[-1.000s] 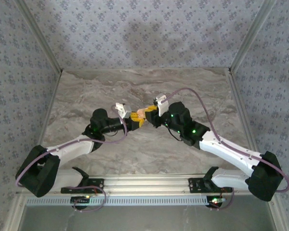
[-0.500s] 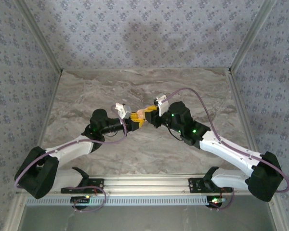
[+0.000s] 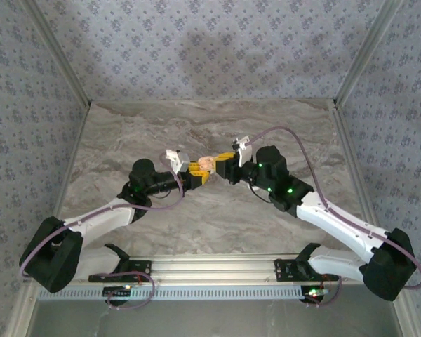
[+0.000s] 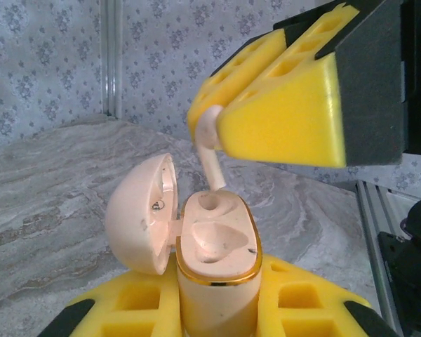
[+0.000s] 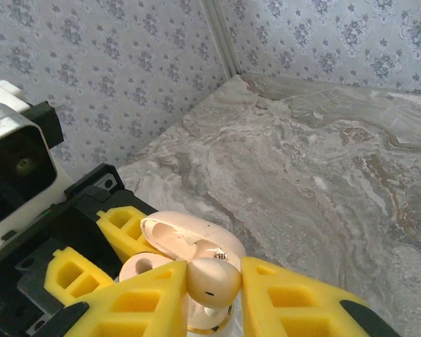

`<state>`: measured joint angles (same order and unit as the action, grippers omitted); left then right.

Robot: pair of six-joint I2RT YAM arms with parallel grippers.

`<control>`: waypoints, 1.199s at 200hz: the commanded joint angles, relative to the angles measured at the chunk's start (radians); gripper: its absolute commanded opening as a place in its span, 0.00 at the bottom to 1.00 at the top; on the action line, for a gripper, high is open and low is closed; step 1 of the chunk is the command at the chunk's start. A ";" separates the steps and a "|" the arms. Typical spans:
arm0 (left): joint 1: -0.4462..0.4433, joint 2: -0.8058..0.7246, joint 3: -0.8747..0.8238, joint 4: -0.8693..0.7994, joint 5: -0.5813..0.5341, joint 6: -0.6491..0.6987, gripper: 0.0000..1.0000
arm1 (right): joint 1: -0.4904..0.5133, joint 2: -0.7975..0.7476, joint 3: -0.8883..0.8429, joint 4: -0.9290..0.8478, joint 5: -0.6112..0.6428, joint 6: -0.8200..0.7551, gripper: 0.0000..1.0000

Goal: Insert the wireless bluetooth earbuds into the charging case

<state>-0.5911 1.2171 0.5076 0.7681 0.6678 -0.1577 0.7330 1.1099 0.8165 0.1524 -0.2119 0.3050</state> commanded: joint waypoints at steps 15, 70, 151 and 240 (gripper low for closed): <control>-0.004 -0.026 0.022 0.053 -0.001 0.015 0.18 | -0.008 -0.027 0.010 0.009 -0.045 0.009 0.26; -0.006 -0.044 0.028 -0.001 0.015 0.080 0.18 | 0.007 -0.009 0.056 -0.084 -0.026 -0.062 0.25; -0.013 -0.048 0.034 -0.023 0.026 0.102 0.18 | 0.019 0.024 0.085 -0.088 -0.028 -0.079 0.25; -0.014 -0.071 0.037 -0.033 0.010 0.109 0.18 | 0.051 0.035 0.096 -0.194 0.028 -0.149 0.24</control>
<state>-0.5987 1.1778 0.5079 0.7052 0.6685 -0.0681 0.7719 1.1347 0.8818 0.0238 -0.1986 0.1959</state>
